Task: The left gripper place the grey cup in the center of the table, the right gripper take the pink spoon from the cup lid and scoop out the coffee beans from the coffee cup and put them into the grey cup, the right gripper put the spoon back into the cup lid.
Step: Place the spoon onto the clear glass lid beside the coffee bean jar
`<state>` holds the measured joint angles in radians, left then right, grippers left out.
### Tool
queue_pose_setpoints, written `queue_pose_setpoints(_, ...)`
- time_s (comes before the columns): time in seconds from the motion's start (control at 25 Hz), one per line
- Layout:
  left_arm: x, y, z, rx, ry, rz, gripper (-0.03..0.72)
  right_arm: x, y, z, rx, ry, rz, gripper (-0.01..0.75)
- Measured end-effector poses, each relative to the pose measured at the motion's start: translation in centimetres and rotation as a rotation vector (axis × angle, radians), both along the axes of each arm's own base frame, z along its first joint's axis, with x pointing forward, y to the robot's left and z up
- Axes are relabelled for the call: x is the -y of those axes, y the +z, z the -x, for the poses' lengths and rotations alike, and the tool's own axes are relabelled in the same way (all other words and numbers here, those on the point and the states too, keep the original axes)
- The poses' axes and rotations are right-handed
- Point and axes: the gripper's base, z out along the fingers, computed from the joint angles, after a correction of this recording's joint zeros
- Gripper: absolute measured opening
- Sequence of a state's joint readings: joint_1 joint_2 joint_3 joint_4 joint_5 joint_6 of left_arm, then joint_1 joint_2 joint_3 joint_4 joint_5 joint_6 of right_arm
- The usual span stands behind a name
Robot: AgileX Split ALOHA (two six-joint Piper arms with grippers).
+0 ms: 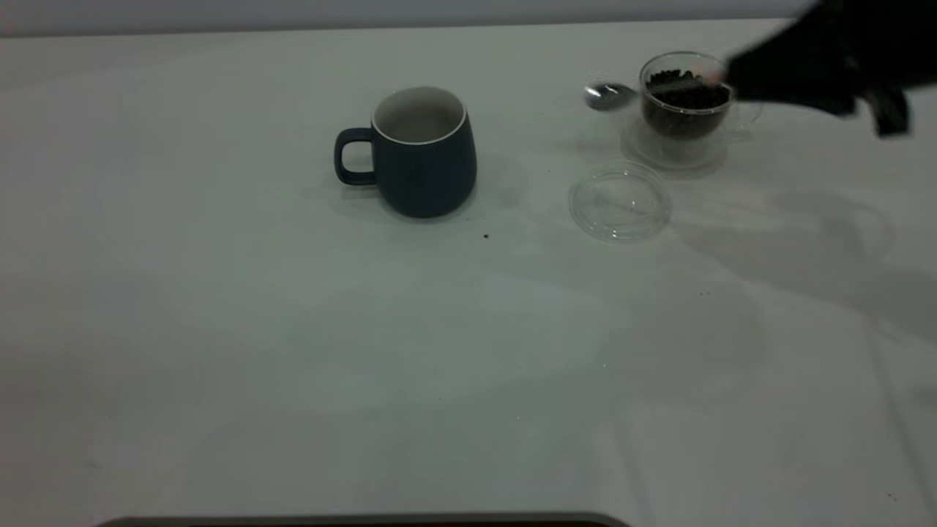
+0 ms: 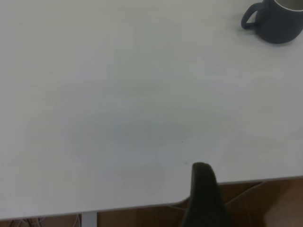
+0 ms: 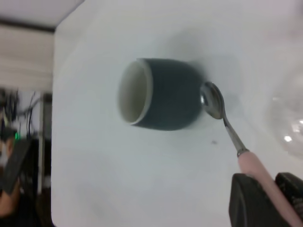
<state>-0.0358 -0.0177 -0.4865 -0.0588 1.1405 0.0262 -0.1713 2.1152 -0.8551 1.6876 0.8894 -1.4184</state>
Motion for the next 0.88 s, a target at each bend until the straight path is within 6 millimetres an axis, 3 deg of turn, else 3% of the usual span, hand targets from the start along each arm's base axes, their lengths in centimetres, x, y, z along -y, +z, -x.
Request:
queue_pose_setpoints(0.2, 0.0, 0.0, 0.0, 0.000, -0.001, -0.001, 0.569, 2.2, -2.5, 0.5, -0.081, -0.094, -0.029, 0.103)
queue_pose_setpoints(0.44, 0.0, 0.0, 0.0, 0.000, -0.001, -0.001, 0.569, 2.5, -6.2, -0.2, -0.149, -0.099, -0.045, 0.103)
queue_pose_setpoints(0.64, 0.0, 0.0, 0.0, 0.000, -0.002, -0.003, 0.569, 2.0, -8.0, -0.8, -0.166, -0.079, -0.061, 0.103)
queue_pose_setpoints(0.88, 0.0, 0.0, 0.0, 0.000, -0.002, -0.003, 0.569, 0.4, -8.7, -1.6, -0.159, -0.036, -0.059, 0.103)
